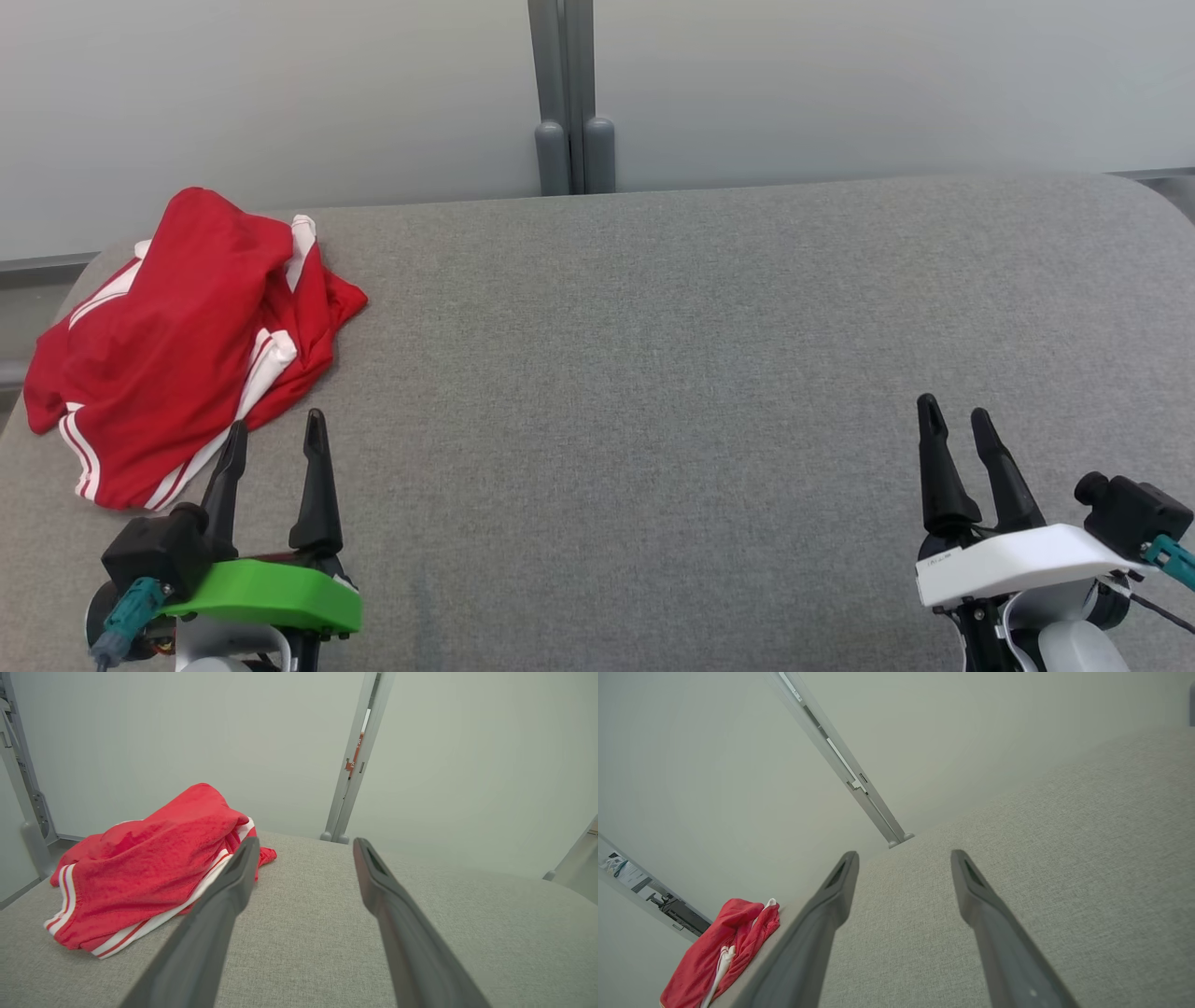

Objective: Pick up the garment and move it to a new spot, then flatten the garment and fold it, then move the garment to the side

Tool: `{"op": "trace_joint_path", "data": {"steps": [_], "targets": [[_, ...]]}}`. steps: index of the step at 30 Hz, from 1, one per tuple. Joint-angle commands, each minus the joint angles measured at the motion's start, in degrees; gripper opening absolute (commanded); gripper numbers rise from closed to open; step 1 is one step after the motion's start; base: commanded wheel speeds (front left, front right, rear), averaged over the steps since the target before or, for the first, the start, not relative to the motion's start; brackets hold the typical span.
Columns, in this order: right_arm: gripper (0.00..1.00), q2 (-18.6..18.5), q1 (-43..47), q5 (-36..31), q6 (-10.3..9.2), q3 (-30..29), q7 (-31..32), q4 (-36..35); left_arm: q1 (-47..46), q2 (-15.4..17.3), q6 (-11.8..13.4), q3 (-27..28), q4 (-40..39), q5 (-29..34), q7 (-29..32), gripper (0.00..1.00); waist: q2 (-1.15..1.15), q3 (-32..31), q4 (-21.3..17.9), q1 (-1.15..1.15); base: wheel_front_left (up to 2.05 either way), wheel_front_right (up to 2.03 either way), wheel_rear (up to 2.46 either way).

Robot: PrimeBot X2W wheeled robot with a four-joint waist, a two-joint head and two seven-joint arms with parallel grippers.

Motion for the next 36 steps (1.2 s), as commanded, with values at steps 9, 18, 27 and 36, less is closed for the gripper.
{"op": "trace_joint_path", "data": {"steps": [9,18,27,36], "targets": [[1.00,-0.37,0.65,-5.43,0.03,0.28,-1.65,-0.91,0.41,1.03,0.27,-0.56,-0.79,5.31,-1.59,1.00,0.00,-0.16,0.09,0.00,0.00,0.00,0.00],[1.00,-0.40,1.00,-9.35,0.03,0.55,-2.72,-1.47,0.87,1.11,0.36,-0.61,-1.06,9.16,-2.64,1.00,0.00,-0.31,0.19,0.00,0.00,0.00,0.00],[1.00,-0.42,1.44,-13.18,0.03,0.78,-3.76,-1.97,1.41,0.89,0.02,-0.27,-0.75,12.58,-3.70,1.00,0.00,-0.41,0.33,0.00,0.00,0.00,0.00],[1.00,-0.42,2.03,-16.70,0.03,1.05,-4.72,-2.12,1.72,0.56,-1.07,0.37,0.50,15.14,-4.62,1.00,0.00,-0.64,0.52,0.00,0.00,0.00,0.00]]}}
